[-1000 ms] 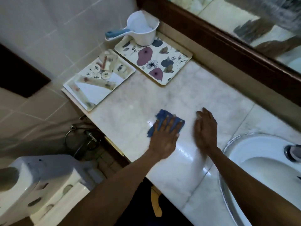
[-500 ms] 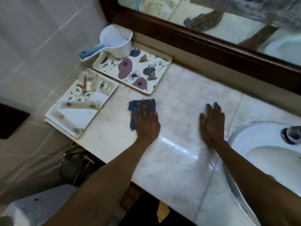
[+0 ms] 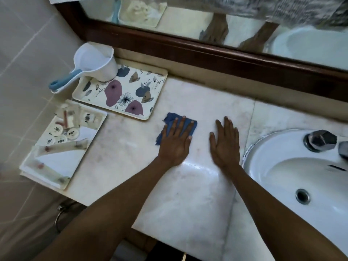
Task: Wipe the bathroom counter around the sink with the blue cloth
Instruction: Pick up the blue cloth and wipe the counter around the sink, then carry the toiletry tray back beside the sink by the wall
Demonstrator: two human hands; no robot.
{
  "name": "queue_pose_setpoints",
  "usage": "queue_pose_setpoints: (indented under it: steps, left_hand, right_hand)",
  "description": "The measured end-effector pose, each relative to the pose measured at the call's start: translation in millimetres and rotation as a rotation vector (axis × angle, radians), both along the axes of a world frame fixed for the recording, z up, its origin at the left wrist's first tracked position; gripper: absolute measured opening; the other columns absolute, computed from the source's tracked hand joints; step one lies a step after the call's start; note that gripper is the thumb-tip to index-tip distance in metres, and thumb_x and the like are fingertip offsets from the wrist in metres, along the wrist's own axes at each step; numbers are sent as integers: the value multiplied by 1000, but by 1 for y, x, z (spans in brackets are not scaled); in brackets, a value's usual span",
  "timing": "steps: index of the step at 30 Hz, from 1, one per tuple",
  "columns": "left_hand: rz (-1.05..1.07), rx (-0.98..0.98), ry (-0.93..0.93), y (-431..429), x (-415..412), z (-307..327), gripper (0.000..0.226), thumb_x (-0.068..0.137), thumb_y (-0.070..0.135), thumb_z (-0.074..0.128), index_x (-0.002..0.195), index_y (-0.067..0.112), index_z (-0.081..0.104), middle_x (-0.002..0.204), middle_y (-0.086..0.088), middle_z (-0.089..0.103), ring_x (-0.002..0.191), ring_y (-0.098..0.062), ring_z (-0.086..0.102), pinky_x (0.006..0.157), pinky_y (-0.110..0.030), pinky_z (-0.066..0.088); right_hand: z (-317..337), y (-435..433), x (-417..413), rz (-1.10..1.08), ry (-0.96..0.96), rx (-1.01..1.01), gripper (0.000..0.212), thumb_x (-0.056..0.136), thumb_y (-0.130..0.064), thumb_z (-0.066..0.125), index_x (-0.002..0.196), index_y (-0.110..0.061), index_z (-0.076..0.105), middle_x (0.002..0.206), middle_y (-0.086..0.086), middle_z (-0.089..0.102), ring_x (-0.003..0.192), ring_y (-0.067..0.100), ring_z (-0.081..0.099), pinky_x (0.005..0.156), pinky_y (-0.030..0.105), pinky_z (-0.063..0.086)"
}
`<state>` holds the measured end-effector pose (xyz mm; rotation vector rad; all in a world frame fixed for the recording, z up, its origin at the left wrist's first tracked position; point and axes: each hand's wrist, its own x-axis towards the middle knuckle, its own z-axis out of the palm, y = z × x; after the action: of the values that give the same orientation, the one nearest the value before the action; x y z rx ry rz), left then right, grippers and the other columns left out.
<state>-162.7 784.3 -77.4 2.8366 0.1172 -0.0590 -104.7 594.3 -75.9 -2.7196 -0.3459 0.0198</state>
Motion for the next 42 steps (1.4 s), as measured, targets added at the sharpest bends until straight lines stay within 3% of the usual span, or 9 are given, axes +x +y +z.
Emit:
queue_pose_setpoints:
  steps: [7,12,15,18,24,28,32,38,42]
  left_hand:
    - [19,-57,153,-1,49,17,55,109,40,20,162,30,7,170,1,-3,156,-21,-6,124,-51,-2]
    - [169,-399,90,26,9,60,46,109,40,26,142,24,54,144,1,59,134,-20,51,121,-43,14]
    - [316,-464,-106,59,-57,86,39,107,44,32,128,31,63,117,12,73,99,-6,66,94,-27,47]
    - [562,-412,-186,111,-118,98,32,103,46,39,121,34,62,100,16,75,81,-1,65,73,-23,49]
    - [1216,-337,-293,224,-207,91,22,99,29,54,114,17,65,106,-8,74,98,-33,67,86,-39,50]
    - [1474,-425,-167,273,-243,84,54,95,32,63,138,4,47,137,-27,49,124,-45,51,103,-47,43]
    - [1506,-732,-110,303,-253,74,82,90,30,73,153,6,27,149,-23,46,132,-39,50,107,-45,46]
    - [1427,-833,-193,315,-260,63,81,77,1,80,143,12,35,135,-19,59,119,-36,60,95,-49,55]
    - [1400,-863,-200,322,-274,60,78,76,1,81,139,18,37,121,-10,62,97,-26,61,55,-29,57]
  right_hand:
    - [0,0,1,4,-20,-9,52,104,-37,36,151,-16,34,164,11,22,152,25,19,124,45,17]
    - [27,17,5,-38,79,222,43,104,-30,39,142,-11,44,156,11,36,147,27,30,122,46,20]
    - [53,51,-2,123,50,368,35,103,-24,42,135,-10,48,142,7,52,129,26,48,112,44,37]
    - [72,100,-17,257,129,444,28,104,-27,43,128,-14,51,125,2,59,107,18,56,95,38,46]
    - [90,206,-43,496,287,394,28,104,-32,41,125,-18,53,122,1,61,104,21,60,91,38,49]
    - [90,260,-62,621,319,267,28,103,-36,44,122,-18,53,123,2,62,106,25,61,85,37,48]
    - [89,296,-72,696,317,172,27,102,-36,44,118,-16,53,120,6,62,103,27,62,81,37,48]
    - [89,330,-79,664,320,139,30,101,-31,47,125,-14,50,127,10,58,110,31,60,84,36,46]
    - [87,349,-88,597,320,115,48,101,-28,49,142,-5,40,144,18,47,131,35,46,102,41,41]
